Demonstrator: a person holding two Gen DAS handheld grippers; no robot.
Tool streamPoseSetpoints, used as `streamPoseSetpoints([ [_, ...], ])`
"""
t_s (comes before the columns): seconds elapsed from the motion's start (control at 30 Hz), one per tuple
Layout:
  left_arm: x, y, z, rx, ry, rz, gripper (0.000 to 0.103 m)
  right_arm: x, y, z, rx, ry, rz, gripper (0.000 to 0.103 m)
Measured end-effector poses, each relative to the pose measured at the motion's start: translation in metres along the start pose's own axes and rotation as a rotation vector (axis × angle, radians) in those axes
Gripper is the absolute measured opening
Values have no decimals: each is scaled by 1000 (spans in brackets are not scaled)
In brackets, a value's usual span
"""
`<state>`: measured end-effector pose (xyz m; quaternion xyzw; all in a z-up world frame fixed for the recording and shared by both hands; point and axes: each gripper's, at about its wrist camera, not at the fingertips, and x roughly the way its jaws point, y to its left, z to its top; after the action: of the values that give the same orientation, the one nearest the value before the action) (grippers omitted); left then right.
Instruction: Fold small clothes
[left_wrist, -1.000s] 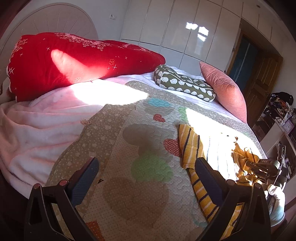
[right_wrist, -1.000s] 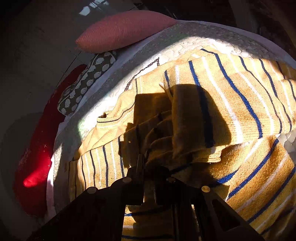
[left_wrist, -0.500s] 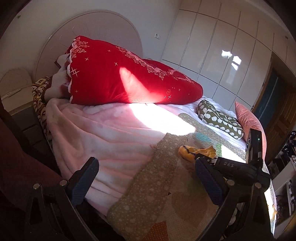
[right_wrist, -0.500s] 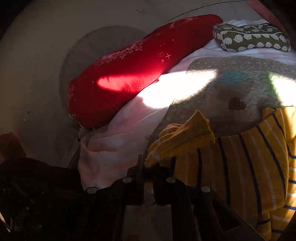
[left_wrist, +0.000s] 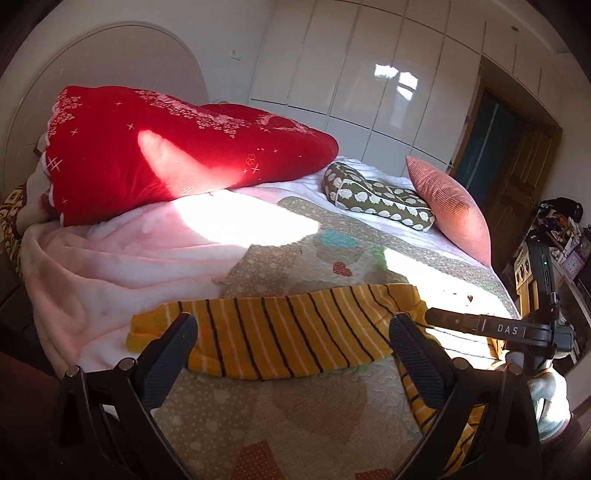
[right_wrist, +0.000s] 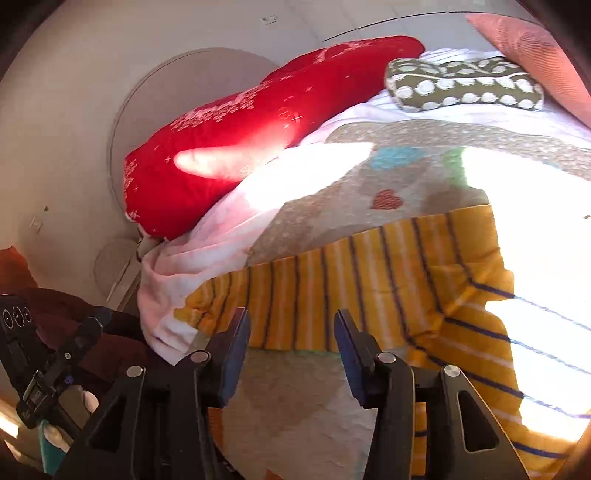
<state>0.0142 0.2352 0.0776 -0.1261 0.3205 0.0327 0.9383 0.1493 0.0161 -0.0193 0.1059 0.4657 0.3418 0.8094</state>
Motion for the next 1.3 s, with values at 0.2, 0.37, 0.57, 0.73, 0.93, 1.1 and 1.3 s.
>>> streamPoseSetpoints([
  [0.2, 101, -77, 22, 163, 132, -89, 103, -86, -167, 29, 186, -47, -434, 55],
  [0.37, 178, -101, 24, 180, 250, -96, 103, -132, -252, 29, 281, -82, -543, 55],
  [0.57, 228, -104, 38, 171, 273, -21, 103, -133, -282, 38, 237, -18, -595, 55],
  [0.73, 244, -95, 33, 184, 295, -38, 103, -178, -291, -4, 284, -105, -626, 55],
  [0.93, 267, -94, 36, 153, 328, -94, 103, -214, -301, -48, 347, -105, -584, 55],
  [1.1, 292, -128, 39, 230, 395, -189, 103, -169, -284, 14, 202, -74, -489, 65],
  [1.3, 323, -162, 34, 359, 442, -206, 103, -65, -281, 75, 46, 101, -490, 65],
])
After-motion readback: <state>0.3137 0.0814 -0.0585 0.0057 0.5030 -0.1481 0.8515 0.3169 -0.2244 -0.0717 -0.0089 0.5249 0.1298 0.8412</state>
